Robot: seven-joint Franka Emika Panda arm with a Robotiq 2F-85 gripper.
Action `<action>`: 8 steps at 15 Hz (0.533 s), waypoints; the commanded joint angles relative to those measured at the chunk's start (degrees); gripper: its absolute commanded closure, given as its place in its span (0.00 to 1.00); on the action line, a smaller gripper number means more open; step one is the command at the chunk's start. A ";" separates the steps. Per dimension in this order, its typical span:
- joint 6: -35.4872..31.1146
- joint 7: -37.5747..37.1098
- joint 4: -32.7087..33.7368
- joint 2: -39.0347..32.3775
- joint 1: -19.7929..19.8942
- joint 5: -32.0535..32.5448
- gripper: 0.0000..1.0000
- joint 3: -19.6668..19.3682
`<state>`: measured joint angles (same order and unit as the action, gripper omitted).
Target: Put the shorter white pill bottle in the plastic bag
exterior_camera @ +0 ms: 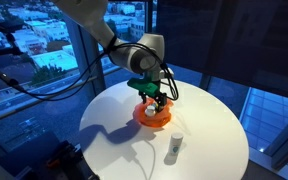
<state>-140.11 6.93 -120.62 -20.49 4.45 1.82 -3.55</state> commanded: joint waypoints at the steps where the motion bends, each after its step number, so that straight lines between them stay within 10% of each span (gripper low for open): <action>1: 6.92 -1.56 -2.61 6.33 -0.37 2.87 0.00 -1.20; 8: 21.92 -0.73 -1.90 14.11 0.53 2.82 0.00 -2.01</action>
<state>-122.67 6.76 -121.82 -10.49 4.58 3.54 -5.40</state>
